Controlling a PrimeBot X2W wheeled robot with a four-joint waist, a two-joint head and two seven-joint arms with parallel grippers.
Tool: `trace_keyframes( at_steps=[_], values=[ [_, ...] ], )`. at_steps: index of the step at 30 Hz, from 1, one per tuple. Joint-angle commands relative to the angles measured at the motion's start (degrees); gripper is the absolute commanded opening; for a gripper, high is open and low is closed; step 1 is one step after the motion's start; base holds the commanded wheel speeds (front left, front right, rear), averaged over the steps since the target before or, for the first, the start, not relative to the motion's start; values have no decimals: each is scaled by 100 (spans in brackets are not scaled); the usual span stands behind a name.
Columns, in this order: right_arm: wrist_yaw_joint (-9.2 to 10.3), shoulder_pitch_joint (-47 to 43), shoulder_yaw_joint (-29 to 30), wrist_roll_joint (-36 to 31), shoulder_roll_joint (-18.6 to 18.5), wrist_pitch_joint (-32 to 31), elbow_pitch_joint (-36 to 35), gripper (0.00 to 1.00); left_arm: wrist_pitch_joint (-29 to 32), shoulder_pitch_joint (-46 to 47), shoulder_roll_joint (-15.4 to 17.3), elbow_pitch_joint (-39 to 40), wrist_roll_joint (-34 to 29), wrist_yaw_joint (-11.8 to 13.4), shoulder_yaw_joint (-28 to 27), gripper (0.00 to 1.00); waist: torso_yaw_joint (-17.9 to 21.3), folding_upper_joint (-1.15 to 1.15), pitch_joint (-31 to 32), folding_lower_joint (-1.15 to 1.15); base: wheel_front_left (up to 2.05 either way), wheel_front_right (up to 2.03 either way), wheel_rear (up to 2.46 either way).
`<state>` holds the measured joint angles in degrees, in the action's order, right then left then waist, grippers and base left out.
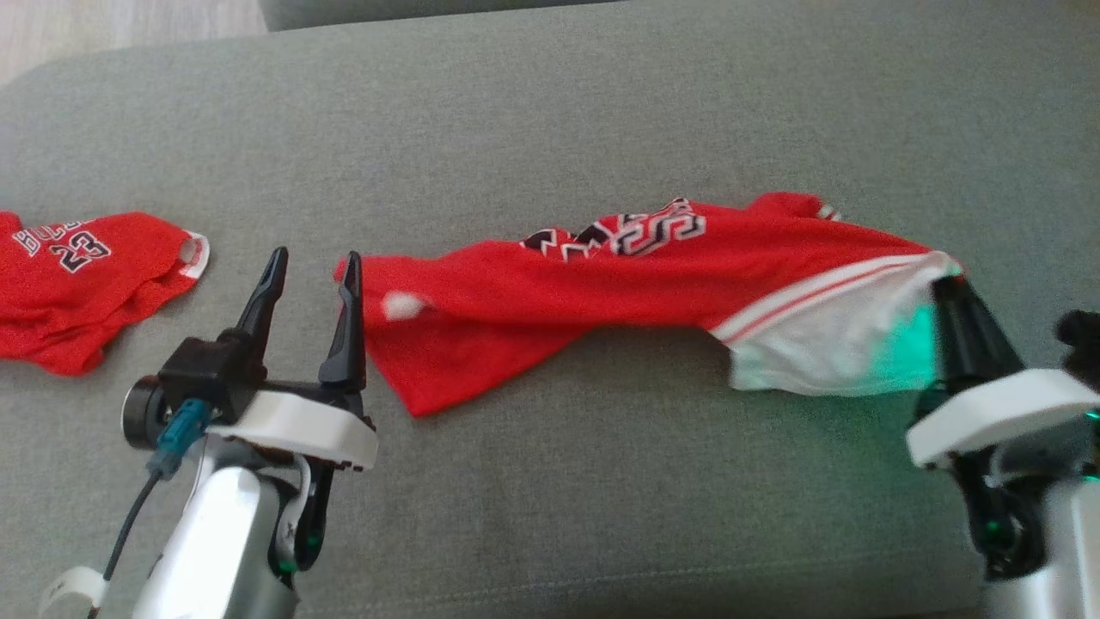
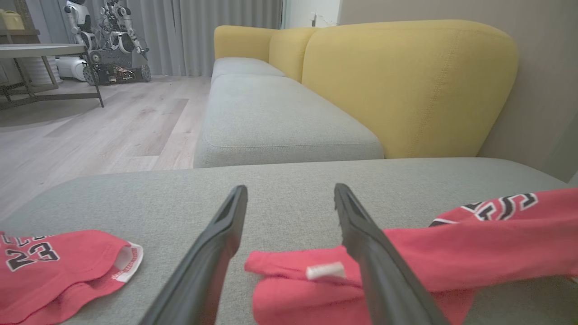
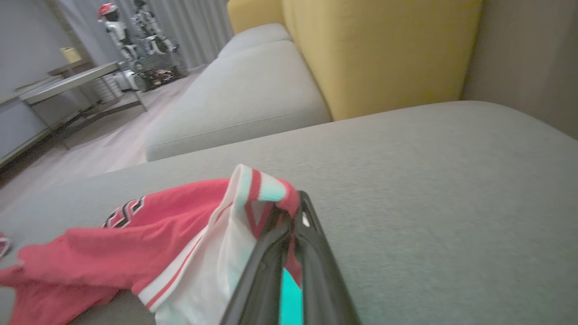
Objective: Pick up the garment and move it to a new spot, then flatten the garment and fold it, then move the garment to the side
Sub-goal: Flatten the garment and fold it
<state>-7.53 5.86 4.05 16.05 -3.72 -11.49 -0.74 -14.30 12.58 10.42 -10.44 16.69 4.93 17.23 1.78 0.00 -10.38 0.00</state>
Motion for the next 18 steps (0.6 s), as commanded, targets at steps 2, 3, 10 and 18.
trace_keyframes(
  at_steps=[2,3,10,18],
  values=[
    [4,22,150,82,30,-126,-341,0,-70,157,105,232,-76,-22,-252,100,42,0,-55,0,0,0,0],
    [4,20,243,65,31,-170,-354,0,-70,164,103,240,-76,-26,-252,100,62,0,-88,0,0,0,0],
    [4,512,444,88,-17,-304,84,0,-70,336,82,254,-114,-86,-206,100,66,0,-368,0,0,0,0],
    [4,1379,417,-97,-299,-114,1188,12,-70,595,50,242,-171,-141,-173,100,-35,0,-677,0,0,0,0]
  ],
)
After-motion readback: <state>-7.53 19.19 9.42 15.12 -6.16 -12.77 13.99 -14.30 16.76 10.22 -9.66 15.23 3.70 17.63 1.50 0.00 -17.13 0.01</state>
